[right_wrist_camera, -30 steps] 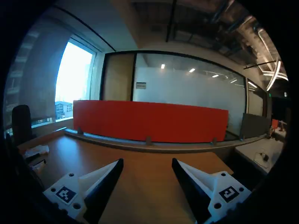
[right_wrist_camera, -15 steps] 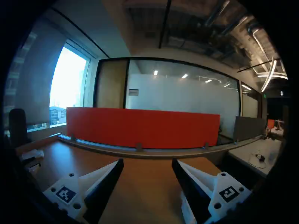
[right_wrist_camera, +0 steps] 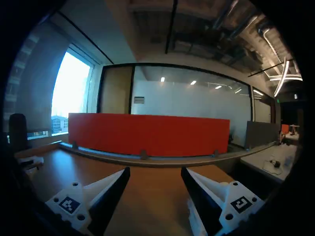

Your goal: Fold towel

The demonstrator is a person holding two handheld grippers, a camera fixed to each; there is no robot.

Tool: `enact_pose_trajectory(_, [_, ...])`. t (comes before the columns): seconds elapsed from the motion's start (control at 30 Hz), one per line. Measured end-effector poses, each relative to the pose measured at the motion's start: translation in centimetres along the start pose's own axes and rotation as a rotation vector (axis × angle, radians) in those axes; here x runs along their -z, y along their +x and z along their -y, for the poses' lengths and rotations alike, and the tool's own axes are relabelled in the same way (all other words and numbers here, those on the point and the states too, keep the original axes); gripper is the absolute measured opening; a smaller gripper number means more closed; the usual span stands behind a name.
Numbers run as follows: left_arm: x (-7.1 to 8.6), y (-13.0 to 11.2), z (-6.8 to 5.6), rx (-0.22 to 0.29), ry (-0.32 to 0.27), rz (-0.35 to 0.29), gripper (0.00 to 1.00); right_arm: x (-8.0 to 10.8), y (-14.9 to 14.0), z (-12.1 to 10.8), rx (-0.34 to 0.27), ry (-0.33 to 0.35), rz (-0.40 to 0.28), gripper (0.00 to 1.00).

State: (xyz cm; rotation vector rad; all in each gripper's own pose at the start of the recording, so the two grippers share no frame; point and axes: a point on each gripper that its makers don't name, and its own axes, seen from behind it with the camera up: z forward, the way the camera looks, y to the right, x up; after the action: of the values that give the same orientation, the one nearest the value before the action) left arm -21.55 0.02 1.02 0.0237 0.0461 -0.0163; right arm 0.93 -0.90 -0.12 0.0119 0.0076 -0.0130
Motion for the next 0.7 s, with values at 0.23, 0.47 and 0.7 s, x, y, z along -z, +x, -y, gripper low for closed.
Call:
enact_pose_trajectory(0.23, [0.0, -0.1, 0.0, 0.000, 0.000, 0.000, 0.91, 0.0, -2.4, -0.2, -0.024, 0.013, -0.024, 1.00])
enact_pose_trajectory(0.47, [0.0, -0.1, -0.1, 0.001, 0.000, 0.000, 0.91, -0.4, -5.2, -0.7, -0.037, 0.000, -0.034, 1.00])
enact_pose_trajectory(0.7, [0.0, -0.2, -0.1, 0.000, 0.000, -0.001, 0.91, -0.6, -8.3, -0.3, -0.028, 0.004, -0.024, 1.00])
